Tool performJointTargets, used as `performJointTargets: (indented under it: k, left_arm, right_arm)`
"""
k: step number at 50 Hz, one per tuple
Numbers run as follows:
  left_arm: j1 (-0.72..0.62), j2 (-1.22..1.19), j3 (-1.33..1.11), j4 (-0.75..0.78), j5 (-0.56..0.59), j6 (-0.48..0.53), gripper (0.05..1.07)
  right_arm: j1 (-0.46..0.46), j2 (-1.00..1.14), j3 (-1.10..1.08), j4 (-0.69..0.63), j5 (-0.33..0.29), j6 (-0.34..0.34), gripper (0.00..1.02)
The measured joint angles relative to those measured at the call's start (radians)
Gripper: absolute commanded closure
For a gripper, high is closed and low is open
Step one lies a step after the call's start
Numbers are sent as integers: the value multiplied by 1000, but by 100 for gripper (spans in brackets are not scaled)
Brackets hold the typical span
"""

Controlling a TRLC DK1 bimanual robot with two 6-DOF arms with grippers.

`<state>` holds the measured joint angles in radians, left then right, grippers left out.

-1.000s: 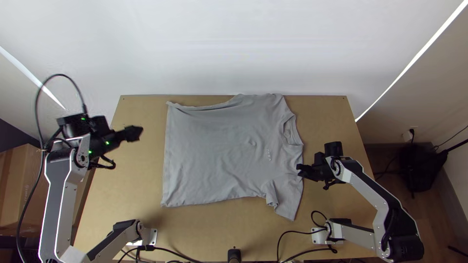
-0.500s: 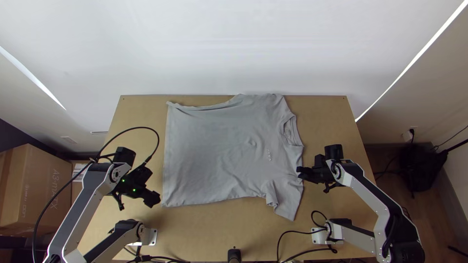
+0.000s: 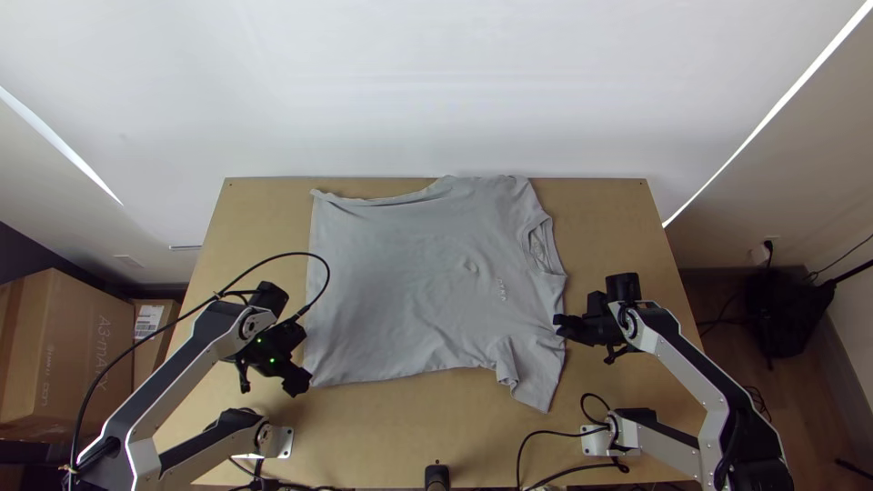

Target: Fold the t-shirt

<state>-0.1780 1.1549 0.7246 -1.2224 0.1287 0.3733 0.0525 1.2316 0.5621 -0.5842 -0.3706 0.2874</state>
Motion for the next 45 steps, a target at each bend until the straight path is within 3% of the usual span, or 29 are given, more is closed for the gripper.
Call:
performJointTargets:
  k: [8,24,36,39,45]
  left_arm:
    - [-32,45,0,17,0,-18,30]
    - [-69,151,0,40,0,-26,30]
    - [-97,164,0,117,1,-26,86]
    - [-117,164,0,130,2,-26,105]
    - [-165,158,-16,152,18,-24,105]
  right_arm:
    - [0,-7,-1,0,0,8,100]
    - [0,-18,-6,0,0,15,100]
    - [0,-23,-7,0,0,19,100]
    - [0,-27,-7,-1,0,19,100]
    - [-1,-45,-7,-2,9,19,100]
